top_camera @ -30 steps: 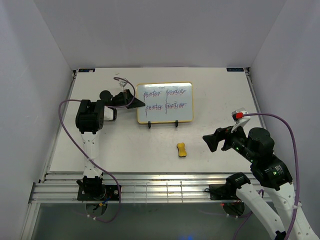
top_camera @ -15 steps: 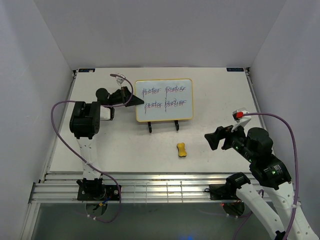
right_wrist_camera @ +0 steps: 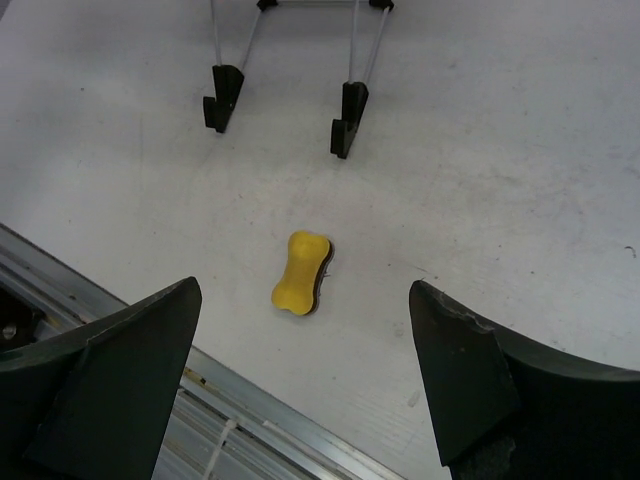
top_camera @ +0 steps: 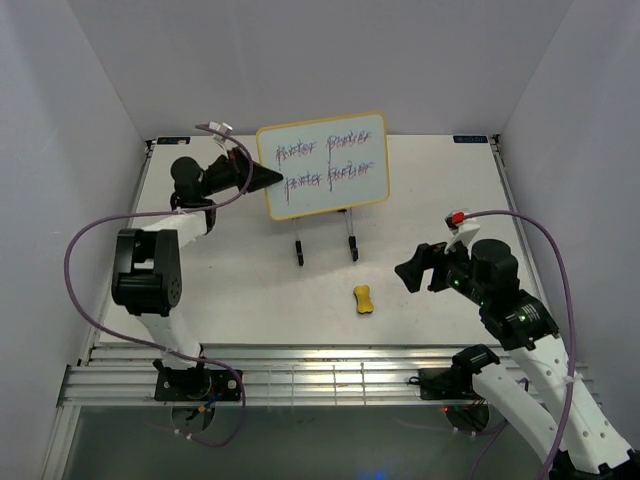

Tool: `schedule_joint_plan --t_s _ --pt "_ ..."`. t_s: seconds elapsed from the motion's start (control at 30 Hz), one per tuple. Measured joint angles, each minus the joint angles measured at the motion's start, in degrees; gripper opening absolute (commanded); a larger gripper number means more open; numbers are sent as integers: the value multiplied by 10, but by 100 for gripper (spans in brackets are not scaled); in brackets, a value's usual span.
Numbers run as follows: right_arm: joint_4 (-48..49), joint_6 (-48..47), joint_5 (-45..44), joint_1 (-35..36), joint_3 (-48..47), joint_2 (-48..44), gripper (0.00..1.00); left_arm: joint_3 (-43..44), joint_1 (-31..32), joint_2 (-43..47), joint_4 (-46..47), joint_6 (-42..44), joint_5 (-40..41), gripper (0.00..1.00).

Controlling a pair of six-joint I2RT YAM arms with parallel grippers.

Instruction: Erase the whiteboard

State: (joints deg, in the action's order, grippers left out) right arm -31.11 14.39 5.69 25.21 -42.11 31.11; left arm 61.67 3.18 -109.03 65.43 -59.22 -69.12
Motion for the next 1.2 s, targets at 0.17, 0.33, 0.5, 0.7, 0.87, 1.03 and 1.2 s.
schedule_joint_plan --t_s 0.17,0.33,0.5,0.7,0.87,1.03,1.2 --pt "44 33 21 0 20 58 90 -5 0 188 -173 90 105 0" --pt "75 51 6 12 20 150 92 -13 -3 348 -314 142 193 0" --pt "75 69 -74 113 18 260 99 -14 -9 467 -459 189 250 0" --pt "78 84 -142 201 1 344 87 3 -9 577 -661 264 331 0" --pt "75 96 -189 238 -36 434 82 23 6 625 -774 315 384 0" --pt "77 108 -214 260 -47 474 72 2 26 660 -818 350 395 0" --pt "82 117 -224 265 -50 502 66 -26 35 667 -843 366 398 0"
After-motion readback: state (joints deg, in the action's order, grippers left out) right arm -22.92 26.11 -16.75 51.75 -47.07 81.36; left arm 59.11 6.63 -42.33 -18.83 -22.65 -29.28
